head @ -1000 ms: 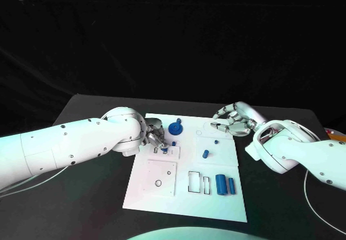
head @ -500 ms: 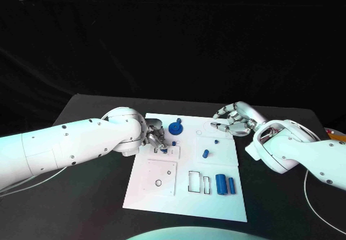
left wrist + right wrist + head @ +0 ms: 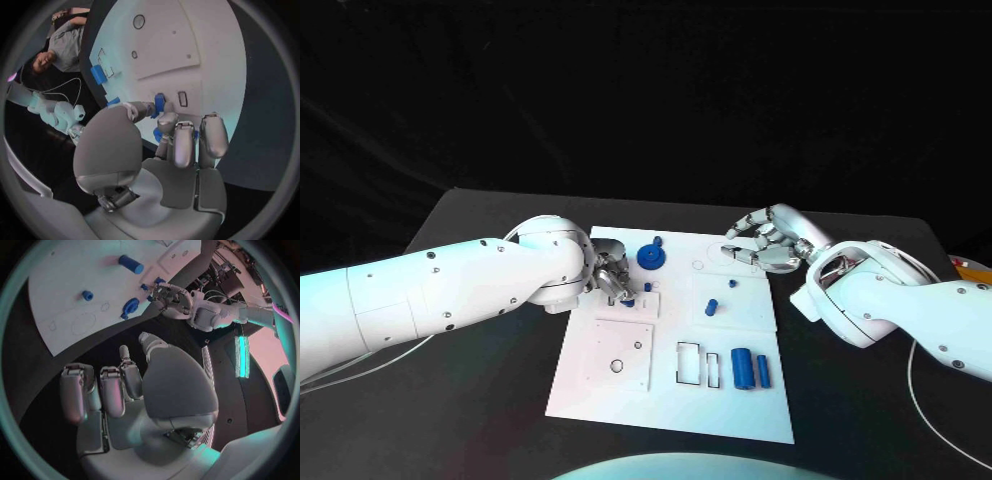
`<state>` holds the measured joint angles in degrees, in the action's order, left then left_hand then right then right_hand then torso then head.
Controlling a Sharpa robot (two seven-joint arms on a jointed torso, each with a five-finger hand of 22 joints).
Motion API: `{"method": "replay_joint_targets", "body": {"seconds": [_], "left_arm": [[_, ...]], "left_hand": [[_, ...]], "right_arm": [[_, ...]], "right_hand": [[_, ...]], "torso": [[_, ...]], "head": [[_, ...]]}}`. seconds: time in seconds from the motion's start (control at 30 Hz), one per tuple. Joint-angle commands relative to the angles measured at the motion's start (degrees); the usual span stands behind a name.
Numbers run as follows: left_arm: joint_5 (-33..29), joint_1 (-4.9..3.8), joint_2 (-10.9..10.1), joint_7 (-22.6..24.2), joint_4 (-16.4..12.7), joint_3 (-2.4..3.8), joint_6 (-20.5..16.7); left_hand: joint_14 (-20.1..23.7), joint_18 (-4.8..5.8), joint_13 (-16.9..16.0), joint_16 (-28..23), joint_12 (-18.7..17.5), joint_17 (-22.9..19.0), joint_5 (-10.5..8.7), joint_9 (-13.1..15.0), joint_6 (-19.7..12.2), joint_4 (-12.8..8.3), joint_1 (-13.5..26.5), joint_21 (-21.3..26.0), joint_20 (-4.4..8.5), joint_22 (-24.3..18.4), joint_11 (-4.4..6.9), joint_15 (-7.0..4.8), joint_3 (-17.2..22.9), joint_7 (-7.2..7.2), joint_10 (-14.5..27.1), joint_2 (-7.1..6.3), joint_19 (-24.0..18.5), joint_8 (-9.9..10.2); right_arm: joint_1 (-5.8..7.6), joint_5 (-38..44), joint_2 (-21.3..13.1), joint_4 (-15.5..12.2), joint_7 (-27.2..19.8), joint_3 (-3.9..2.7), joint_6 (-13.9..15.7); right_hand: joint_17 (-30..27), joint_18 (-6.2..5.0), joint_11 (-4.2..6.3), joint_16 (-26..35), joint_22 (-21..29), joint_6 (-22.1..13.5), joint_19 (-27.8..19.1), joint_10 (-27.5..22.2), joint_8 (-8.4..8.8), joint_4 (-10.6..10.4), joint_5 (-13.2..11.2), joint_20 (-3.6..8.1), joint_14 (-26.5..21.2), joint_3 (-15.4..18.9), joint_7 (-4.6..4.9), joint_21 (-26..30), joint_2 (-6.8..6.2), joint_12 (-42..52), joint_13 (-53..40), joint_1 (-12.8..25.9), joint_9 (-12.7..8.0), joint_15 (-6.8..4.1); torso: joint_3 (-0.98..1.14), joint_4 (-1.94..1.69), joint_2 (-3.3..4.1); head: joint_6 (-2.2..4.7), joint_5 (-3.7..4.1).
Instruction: Assemble the parts on the task board
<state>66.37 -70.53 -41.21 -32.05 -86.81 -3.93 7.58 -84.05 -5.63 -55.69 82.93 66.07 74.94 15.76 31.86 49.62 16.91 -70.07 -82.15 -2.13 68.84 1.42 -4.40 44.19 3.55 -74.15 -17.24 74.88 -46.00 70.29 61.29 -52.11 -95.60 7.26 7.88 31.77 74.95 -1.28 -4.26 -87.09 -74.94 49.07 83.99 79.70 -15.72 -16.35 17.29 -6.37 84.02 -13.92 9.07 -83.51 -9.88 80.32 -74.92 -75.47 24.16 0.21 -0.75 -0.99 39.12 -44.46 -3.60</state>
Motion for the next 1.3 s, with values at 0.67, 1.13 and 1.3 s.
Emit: {"method": "replay_joint_targets", "body": {"seconds": [0.67,1.13,1.3], "left_arm": [[-0.07,0.08,0.63,-0.27,0.38,-0.08,2.16],[-0.58,0.23,1.20,-0.61,0.97,-0.17,2.35],[-0.63,0.35,1.31,-0.75,1.23,-0.18,2.26]], "left_hand": [[-2.75,1.23,-0.76,0.34,0.76,2.71,0.40,8.30,2.11,-10.91,2.22,-0.56,0.38,0.78,0.52,-0.65,11.27,-1.33,-1.47,0.84,0.82,-0.26],[-2.79,1.48,-1.98,0.33,1.70,2.75,-0.12,8.91,3.02,-10.46,4.06,-0.94,0.59,1.96,0.99,-1.02,10.84,-1.94,-2.73,1.18,1.68,-0.50],[-2.81,1.57,-2.24,0.34,1.87,2.80,-0.41,9.11,3.22,-10.03,4.78,-1.06,0.65,2.37,1.14,-1.15,10.08,-2.14,-3.03,1.37,2.00,-0.46]], "right_arm": [[-0.22,0.58,0.05,0.04,-0.28,0.00,-0.68],[-0.28,0.39,-0.08,0.09,-0.40,0.00,-0.81],[-0.36,0.24,-0.08,0.14,-0.49,0.00,-0.88]], "right_hand": [[5.73,-0.46,-0.07,0.28,-11.92,0.23,2.05,-0.40,-0.39,-0.09,0.33,0.10,3.82,0.33,-0.01,0.49,0.59,-0.39,-2.96,-0.20,0.11,-0.03],[5.66,-0.49,-0.08,0.32,-11.87,0.19,1.99,-0.41,-0.43,-0.23,0.39,0.11,3.81,0.38,0.00,0.62,0.81,-0.42,-2.94,0.11,0.11,-0.04],[5.57,-0.51,-0.09,0.37,-11.82,0.15,1.94,-0.47,-0.45,-0.30,0.46,0.12,3.79,0.45,0.00,0.73,1.02,-0.48,-2.86,0.45,0.11,-0.04]], "torso": [[-0.01,0.00,0.04],[-0.01,-0.06,-0.03],[0.00,-0.07,0.00]], "head": [[-0.15,-0.19],[-0.30,0.07],[-0.30,0.13]]}}
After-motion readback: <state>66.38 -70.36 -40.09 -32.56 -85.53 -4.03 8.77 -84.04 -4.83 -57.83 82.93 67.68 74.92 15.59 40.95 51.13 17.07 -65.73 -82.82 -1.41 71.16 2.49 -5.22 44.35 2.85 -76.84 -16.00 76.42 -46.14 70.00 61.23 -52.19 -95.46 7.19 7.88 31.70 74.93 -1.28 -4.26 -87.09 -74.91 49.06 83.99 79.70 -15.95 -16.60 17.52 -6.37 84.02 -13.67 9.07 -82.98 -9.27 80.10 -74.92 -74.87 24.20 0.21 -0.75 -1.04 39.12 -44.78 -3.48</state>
